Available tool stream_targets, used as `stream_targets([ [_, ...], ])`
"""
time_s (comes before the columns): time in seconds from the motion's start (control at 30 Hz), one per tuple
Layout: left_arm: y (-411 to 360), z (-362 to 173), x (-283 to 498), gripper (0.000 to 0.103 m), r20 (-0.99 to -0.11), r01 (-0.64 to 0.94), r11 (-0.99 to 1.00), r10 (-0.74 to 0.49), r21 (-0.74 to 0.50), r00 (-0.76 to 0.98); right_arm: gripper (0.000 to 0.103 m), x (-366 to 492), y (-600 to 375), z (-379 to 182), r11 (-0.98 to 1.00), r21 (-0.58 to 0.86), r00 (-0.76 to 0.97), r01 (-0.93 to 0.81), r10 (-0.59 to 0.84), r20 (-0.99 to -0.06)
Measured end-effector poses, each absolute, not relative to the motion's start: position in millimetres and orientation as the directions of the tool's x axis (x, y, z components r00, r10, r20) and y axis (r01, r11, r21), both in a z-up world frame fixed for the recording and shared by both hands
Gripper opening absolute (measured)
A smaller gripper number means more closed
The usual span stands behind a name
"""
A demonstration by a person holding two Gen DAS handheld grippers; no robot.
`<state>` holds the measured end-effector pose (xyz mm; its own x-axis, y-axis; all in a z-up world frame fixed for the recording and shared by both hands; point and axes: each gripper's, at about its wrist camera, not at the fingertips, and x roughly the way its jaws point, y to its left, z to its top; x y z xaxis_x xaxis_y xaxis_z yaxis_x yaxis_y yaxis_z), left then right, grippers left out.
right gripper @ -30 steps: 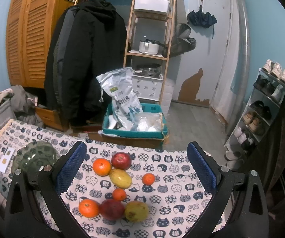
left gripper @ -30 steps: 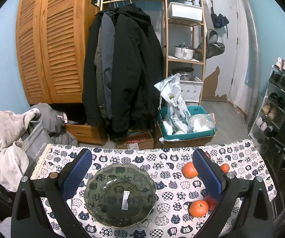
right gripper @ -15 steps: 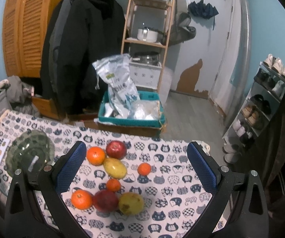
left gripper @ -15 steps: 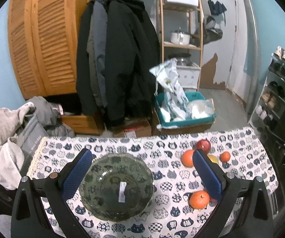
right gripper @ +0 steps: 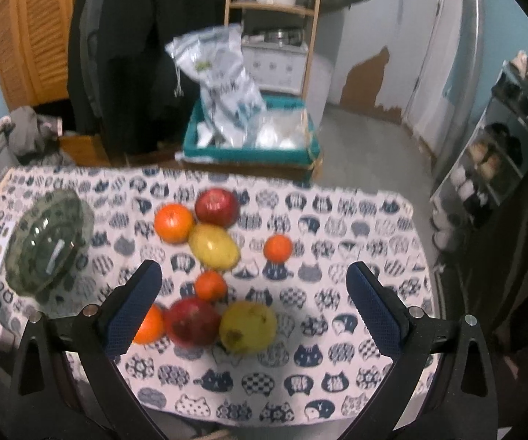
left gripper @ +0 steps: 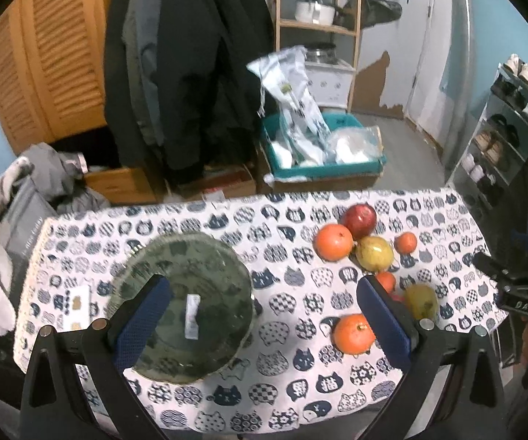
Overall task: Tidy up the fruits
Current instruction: 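Move left tool down to the large orange while right tool approaches the large green pear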
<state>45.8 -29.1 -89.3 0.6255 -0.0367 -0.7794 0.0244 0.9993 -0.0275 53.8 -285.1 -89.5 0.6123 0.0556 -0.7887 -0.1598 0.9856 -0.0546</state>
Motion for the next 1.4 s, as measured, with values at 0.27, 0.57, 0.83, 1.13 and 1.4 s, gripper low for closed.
stream_targets([
  [0.27,-51,-117,61,0.102,-0.842,0.055,0.998,-0.058,-0.034,0.536,0.099,61,-296,-140,0.986,-0.051,0.499,-0.158,0.035,-0.866],
  [0.57,-81,-145,74,0.102,-0.889,0.07,0.996,-0.073,-0.046,0.452,0.099,69,-305,-182,0.988,-0.007,0.393,-0.152,0.054,-0.918],
  [0.83,-93,-184,74,0.102,-0.911,0.09,0.994,-0.087,-0.055,0.404,0.095,80,-309,-220,0.988,0.042,0.307,-0.148,0.087,-0.948],
  [1.13,-102,-222,82,0.102,-0.935,0.117,0.989,-0.12,-0.086,0.333,0.093,87,-304,-241,0.983,0.069,0.259,-0.17,0.112,-0.959],
  [1.4,-110,-243,86,0.102,-0.947,0.134,0.982,-0.167,-0.134,0.275,0.073,91,-309,-252,0.964,0.196,0.213,-0.18,0.232,-0.949],
])
